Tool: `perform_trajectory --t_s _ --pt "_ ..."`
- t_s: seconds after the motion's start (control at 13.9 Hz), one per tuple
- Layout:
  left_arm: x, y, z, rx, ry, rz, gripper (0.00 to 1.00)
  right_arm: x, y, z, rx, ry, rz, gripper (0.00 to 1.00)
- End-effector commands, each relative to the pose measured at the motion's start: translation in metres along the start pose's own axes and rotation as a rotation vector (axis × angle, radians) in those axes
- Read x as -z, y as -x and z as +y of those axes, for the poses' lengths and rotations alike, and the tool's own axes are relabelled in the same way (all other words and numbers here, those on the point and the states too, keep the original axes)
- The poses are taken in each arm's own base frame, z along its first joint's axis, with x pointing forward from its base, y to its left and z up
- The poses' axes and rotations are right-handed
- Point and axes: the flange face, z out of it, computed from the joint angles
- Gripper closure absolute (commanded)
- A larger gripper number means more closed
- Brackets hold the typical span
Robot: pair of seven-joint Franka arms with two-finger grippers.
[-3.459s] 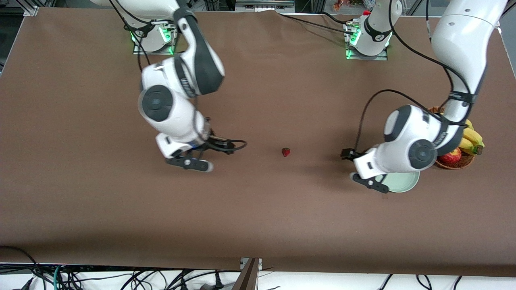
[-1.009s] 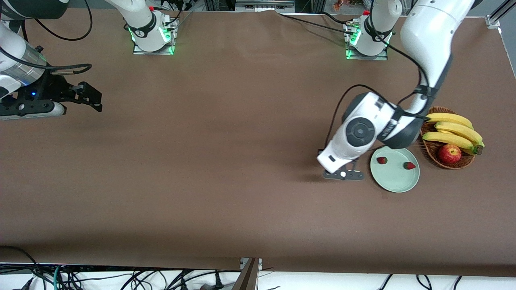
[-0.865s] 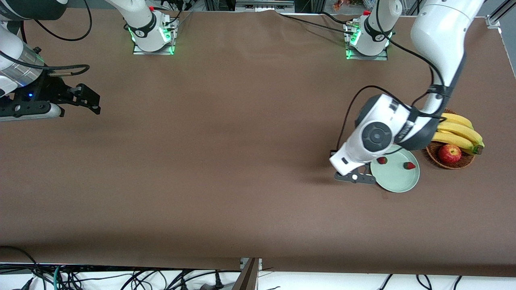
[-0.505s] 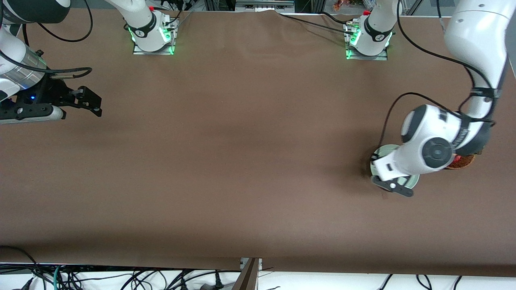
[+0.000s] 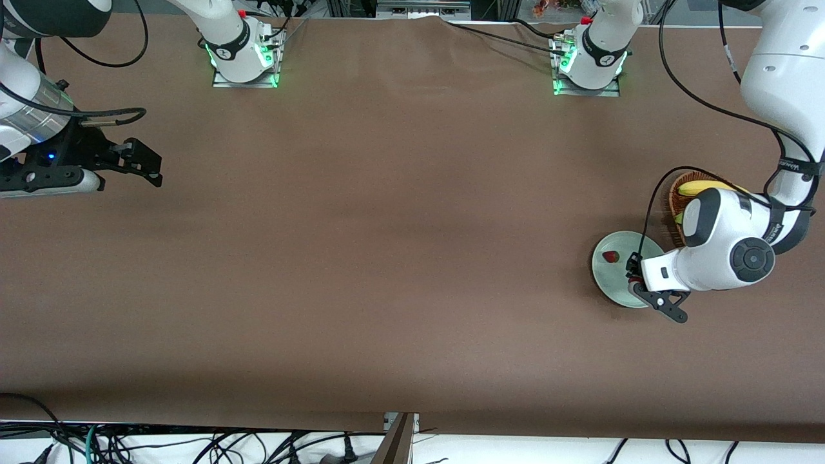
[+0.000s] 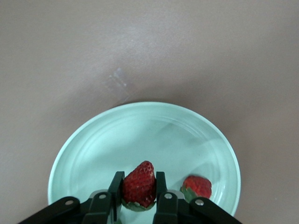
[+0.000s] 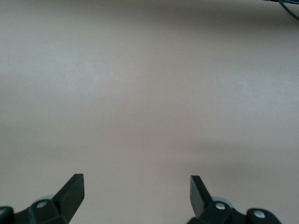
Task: Collect all strawberries into plate
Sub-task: 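Lower the strawberry onto the plate and open the left gripper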
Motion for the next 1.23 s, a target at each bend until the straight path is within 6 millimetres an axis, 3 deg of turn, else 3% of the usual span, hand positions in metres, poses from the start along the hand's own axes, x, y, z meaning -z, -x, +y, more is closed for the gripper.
perform_trajectory --t_s 0.0,0.14,0.29,0.36,0.65,0.94,1.15 --pt "0.005 0.000 -0.001 -0.047 -0.018 0.008 0.00 0.005 -0.004 -0.001 -0.002 -0.016 0.008 0.00" --pt "0.013 0.002 -0.002 -0.041 -0.022 0.005 0.00 0.004 -0.004 0.000 -0.004 -0.015 0.005 0.00" --pt "0.041 -0.001 0.004 -0.035 -0.034 0.000 0.00 0.005 -0.003 0.000 -0.005 -0.016 0.005 0.00" --pt "0.056 -0.005 0.016 -0.027 -0.021 -0.024 0.00 0.005 -0.003 0.000 -0.004 -0.016 0.005 0.00" --pt "0.148 -0.015 0.061 0.117 -0.036 -0.043 0.00 0.005 -0.003 -0.001 -0.004 -0.016 0.003 0.00" --pt "0.241 -0.001 0.087 0.235 -0.064 -0.072 0.00 0.004 -0.004 -0.001 -0.002 -0.016 0.003 0.00" --pt "0.293 0.010 0.112 0.310 -0.099 -0.075 0.00 0.004 -0.003 -0.001 -0.002 -0.016 0.000 0.00"
